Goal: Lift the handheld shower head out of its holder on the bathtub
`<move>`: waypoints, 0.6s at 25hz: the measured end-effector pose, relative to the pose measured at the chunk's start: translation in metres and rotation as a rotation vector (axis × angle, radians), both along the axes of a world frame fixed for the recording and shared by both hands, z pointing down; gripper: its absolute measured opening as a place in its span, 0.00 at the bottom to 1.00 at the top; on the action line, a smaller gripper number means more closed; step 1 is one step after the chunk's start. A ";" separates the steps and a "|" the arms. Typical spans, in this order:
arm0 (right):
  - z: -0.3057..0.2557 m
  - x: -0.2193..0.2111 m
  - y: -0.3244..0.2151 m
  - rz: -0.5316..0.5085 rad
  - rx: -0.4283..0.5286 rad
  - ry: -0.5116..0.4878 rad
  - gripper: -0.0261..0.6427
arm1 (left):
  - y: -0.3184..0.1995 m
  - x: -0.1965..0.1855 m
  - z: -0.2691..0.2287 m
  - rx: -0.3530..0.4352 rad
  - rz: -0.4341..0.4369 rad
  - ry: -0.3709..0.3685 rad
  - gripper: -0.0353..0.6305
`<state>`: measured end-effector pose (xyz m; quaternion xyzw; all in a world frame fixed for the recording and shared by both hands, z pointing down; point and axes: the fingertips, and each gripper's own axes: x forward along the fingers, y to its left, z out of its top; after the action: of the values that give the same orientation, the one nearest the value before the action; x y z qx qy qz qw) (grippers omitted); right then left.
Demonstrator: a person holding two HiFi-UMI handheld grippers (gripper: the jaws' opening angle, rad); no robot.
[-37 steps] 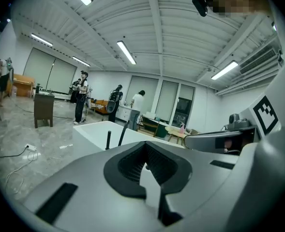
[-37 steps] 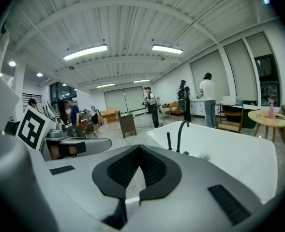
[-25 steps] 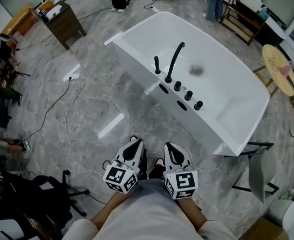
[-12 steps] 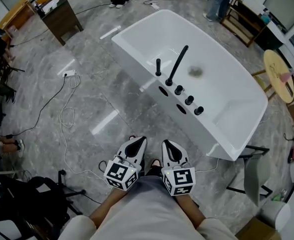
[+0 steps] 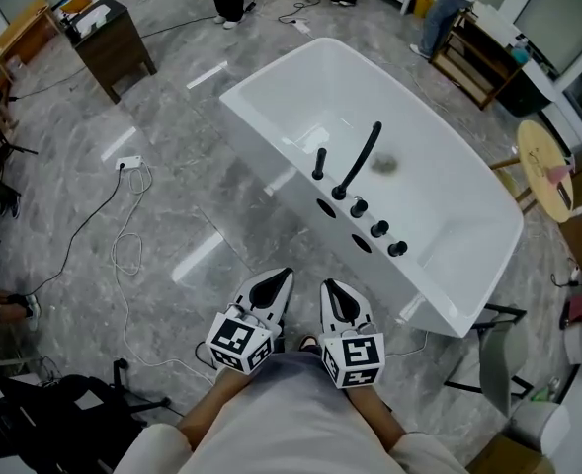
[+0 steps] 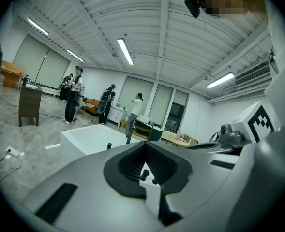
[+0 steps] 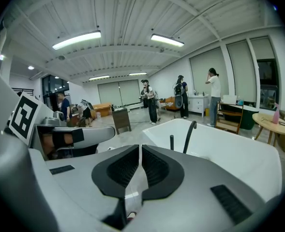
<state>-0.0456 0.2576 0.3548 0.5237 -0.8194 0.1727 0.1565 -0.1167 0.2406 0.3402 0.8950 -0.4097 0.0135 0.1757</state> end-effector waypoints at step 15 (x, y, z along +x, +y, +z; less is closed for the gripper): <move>-0.018 -0.062 -0.075 0.093 0.080 0.030 0.07 | -0.078 -0.068 -0.014 0.057 0.061 0.051 0.06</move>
<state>-0.1079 0.1826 0.3367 0.5696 -0.7980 0.1389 0.1396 -0.1850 0.1630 0.3262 0.9118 -0.3781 -0.0156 0.1598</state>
